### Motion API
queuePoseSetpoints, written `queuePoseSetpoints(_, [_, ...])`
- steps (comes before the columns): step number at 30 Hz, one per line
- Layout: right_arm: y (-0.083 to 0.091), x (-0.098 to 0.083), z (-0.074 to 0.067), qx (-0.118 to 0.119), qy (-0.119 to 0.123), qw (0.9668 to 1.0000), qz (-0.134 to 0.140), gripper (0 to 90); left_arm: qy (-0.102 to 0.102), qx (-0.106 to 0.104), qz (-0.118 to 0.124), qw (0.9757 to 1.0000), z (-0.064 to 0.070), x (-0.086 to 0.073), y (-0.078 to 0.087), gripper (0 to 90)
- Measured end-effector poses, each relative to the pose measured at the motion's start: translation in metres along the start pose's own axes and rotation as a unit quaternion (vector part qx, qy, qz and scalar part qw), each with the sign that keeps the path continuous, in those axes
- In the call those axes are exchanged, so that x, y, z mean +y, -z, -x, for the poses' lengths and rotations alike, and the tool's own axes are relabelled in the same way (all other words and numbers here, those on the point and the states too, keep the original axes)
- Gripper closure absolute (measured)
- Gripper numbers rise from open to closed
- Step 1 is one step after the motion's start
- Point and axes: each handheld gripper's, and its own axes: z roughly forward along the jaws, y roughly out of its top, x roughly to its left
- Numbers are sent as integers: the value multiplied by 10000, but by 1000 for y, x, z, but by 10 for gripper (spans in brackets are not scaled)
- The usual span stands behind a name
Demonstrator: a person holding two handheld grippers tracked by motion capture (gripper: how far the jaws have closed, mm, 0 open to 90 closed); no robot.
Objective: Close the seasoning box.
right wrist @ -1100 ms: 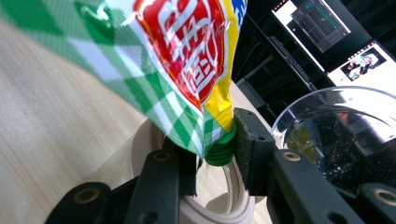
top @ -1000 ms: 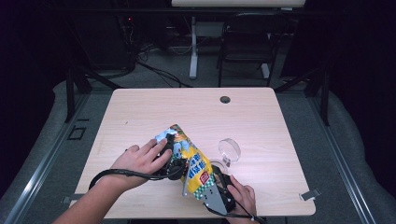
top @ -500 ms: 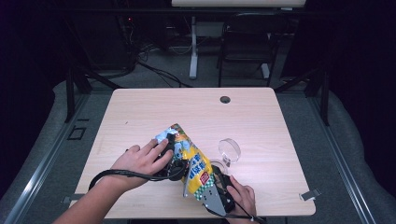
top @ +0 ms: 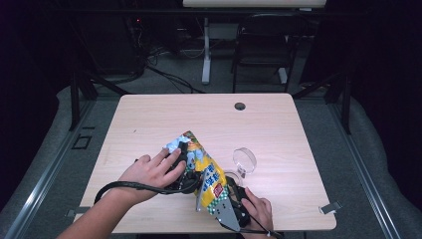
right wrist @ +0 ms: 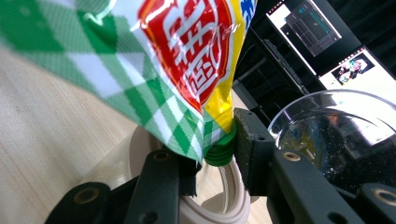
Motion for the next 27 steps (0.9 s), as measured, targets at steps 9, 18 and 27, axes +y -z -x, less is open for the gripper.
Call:
queuePoseSetpoints(9, [0,0,-1,-35,33,10000,23,713,-112,167,-24,9998,0,2,2,650])
queuePoseSetpoints(18, [0,0,-1,-91,85,9999,-3,712,-174,340,-55,9993,2,3,4,652])
queuePoseSetpoints(27, [0,0,-2,-81,76,9999,33,711,-262,502,-71,9984,3,4,6,655])
